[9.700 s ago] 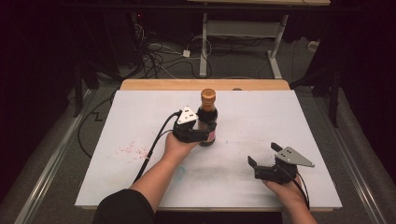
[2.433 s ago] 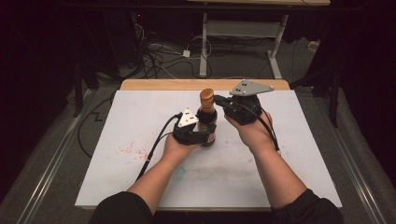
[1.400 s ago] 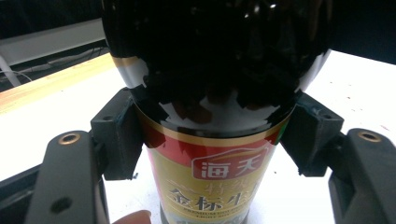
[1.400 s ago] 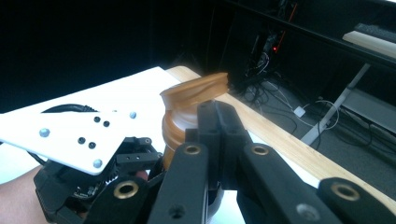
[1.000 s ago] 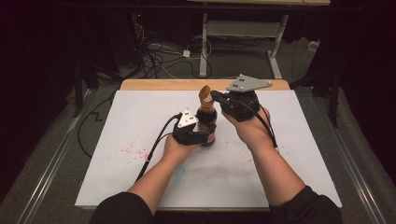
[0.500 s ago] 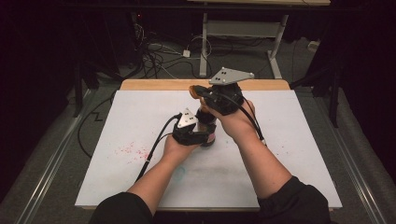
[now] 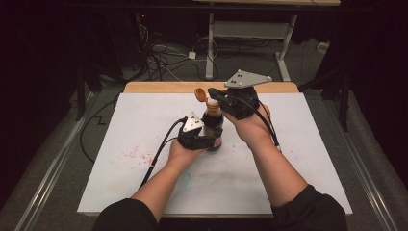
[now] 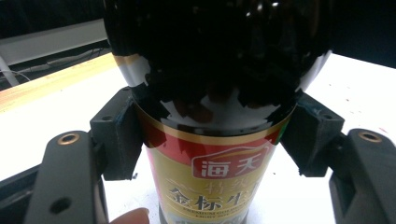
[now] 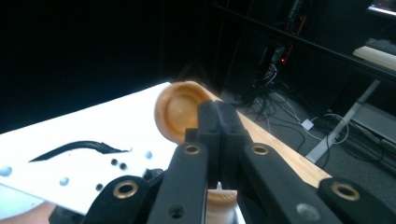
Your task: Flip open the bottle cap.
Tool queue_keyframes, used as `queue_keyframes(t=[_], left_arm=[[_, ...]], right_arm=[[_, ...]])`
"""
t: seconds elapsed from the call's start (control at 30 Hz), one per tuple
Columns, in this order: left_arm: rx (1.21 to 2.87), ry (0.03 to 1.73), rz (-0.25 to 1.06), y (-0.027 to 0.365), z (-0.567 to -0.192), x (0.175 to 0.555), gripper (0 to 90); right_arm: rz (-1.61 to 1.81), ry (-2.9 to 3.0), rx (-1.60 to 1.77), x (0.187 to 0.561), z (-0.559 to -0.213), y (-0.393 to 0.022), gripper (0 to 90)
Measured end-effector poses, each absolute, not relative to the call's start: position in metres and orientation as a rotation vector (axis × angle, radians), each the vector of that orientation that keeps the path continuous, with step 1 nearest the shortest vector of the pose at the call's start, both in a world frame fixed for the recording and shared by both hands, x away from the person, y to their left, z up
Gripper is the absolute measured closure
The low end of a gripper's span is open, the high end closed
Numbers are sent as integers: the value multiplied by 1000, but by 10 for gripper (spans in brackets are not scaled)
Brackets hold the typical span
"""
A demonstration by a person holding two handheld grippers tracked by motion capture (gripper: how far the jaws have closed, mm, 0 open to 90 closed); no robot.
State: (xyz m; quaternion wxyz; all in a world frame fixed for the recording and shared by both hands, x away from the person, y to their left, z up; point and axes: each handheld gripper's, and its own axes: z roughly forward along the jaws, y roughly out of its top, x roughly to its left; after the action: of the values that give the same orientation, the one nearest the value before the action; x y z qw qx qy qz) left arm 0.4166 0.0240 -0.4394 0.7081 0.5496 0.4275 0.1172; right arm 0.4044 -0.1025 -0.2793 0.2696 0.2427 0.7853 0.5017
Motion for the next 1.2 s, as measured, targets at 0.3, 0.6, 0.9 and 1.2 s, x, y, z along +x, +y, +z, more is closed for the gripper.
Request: queue_keyframes(t=[0.3,0.6,0.9,1.2], left_arm=[[1224,950,254,25,-439,417,286],[1236,952,253,26,-439,417,285],[1236,952,250,26,-439,418,284],[1252,950,248,27,-439,418,282]], right_arm=[[1341,2100,705,404,-284,-128,900],[1329,2095,740,403,-296,-146,900],[1349,2089,779,404,-313,-158,840],[1389,2100,796,405,-330,-167,534]])
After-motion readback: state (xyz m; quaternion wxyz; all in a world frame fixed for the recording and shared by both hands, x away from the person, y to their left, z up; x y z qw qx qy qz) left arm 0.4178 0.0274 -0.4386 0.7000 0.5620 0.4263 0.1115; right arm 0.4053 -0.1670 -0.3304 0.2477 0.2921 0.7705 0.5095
